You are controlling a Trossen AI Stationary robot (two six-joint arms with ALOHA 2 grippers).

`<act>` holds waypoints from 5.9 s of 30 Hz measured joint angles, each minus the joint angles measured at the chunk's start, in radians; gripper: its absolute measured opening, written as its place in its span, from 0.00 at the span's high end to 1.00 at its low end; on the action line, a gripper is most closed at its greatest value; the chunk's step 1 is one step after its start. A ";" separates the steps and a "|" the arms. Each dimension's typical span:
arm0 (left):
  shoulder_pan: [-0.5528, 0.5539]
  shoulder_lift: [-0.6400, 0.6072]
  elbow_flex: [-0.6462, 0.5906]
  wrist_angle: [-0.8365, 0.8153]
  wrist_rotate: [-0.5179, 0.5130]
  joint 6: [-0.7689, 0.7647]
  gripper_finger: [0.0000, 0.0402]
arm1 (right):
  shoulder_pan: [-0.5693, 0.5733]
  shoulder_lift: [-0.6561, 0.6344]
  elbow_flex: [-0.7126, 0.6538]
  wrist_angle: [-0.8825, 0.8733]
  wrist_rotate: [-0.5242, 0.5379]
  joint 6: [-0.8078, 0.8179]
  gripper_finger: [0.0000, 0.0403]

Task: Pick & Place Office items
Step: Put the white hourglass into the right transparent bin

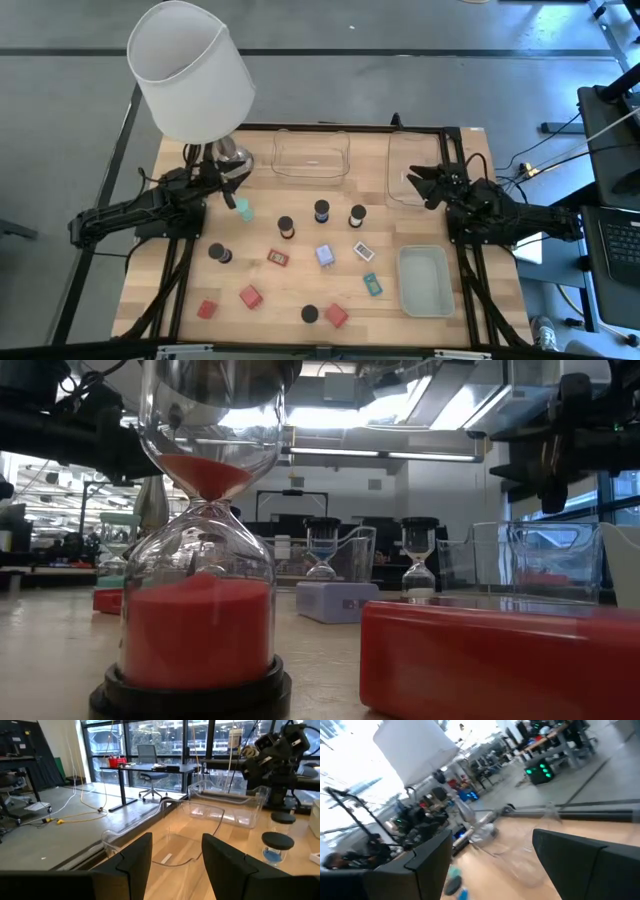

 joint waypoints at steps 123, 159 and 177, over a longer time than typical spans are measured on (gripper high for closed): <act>0.000 0.000 0.000 0.010 -0.106 -0.209 0.58 | 0.168 1.384 0.610 -0.135 -0.134 -0.241 0.47; 0.000 0.000 0.000 0.026 -0.166 -0.269 0.58 | -0.098 0.856 0.668 -0.824 0.243 -0.064 0.47; 0.000 0.000 0.000 0.025 -0.166 -0.296 0.58 | -0.437 0.871 0.342 -0.377 0.179 -0.047 0.47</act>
